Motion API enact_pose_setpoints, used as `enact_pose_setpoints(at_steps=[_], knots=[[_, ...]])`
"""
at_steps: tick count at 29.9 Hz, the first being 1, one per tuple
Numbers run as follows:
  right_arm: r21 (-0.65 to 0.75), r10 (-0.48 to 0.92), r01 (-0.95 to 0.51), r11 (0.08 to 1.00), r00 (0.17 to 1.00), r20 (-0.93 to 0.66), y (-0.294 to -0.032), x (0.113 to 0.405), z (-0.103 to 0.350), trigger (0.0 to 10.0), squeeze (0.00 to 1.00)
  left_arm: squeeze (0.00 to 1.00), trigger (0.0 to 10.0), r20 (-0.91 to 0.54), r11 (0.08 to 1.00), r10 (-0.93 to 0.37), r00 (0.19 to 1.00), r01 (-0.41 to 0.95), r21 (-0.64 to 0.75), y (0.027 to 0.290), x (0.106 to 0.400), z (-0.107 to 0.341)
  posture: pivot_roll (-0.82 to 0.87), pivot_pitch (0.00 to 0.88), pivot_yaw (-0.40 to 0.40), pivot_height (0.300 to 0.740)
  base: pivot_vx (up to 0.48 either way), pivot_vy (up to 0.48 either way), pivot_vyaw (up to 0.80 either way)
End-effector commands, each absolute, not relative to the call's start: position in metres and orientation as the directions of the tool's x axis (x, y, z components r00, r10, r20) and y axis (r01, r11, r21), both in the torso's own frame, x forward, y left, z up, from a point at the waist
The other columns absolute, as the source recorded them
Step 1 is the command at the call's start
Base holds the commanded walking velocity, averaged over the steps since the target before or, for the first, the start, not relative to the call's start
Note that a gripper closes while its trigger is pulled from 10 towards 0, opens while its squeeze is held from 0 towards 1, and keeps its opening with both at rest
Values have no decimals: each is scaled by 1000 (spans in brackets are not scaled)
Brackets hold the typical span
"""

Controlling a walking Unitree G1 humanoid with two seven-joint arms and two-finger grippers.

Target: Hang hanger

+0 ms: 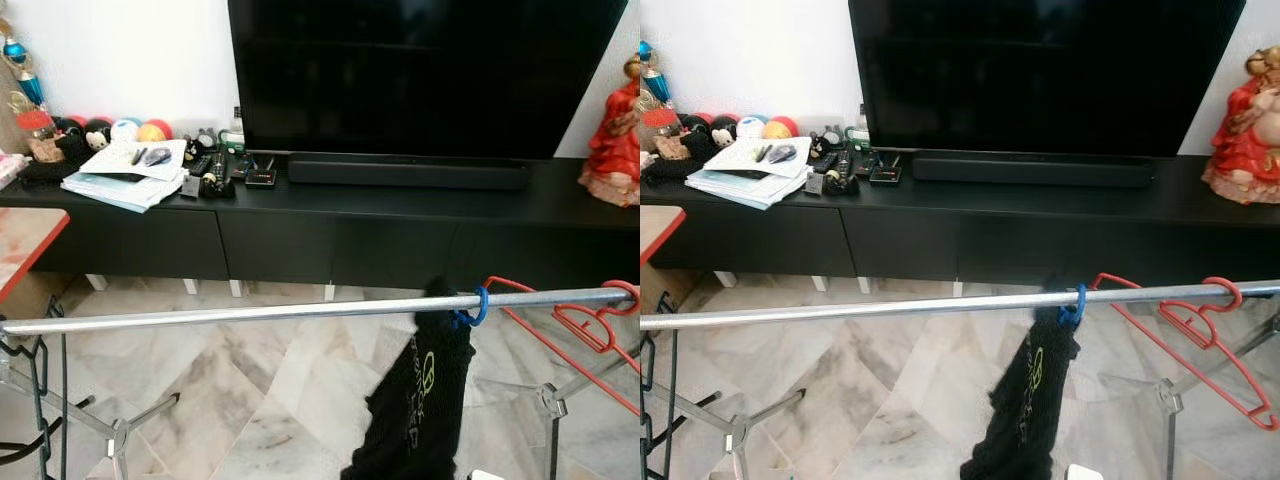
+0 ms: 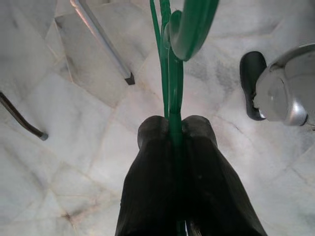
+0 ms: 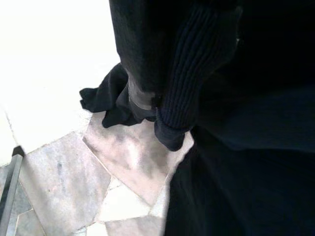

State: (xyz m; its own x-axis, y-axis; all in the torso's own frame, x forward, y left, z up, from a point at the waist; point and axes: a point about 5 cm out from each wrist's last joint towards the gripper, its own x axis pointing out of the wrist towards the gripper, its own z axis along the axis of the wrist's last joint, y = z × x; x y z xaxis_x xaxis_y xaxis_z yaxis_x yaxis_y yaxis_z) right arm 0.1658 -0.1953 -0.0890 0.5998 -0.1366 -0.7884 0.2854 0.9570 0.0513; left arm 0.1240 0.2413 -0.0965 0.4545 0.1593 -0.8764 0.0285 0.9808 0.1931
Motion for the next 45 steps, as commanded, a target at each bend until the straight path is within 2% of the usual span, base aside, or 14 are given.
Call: enact_pose_setpoints(at_steps=[1,10,45], knots=[[54,-150,299,953,616,-773,-198,169,-87,10000,0,0,10000,-881,979,160,446,41,199,244,121,-97,57,40,17,740,0,0,0],[51,-161,312,949,615,-772,-199,169,-86,10000,0,0,10000,-885,981,155,439,40,192,241,119,-98,58,44,16,740,0,0,0],[48,-191,352,935,612,-768,-203,169,-86,10000,0,0,10000,-878,982,145,457,41,183,239,124,-97,64,41,18,740,-299,0,0]])
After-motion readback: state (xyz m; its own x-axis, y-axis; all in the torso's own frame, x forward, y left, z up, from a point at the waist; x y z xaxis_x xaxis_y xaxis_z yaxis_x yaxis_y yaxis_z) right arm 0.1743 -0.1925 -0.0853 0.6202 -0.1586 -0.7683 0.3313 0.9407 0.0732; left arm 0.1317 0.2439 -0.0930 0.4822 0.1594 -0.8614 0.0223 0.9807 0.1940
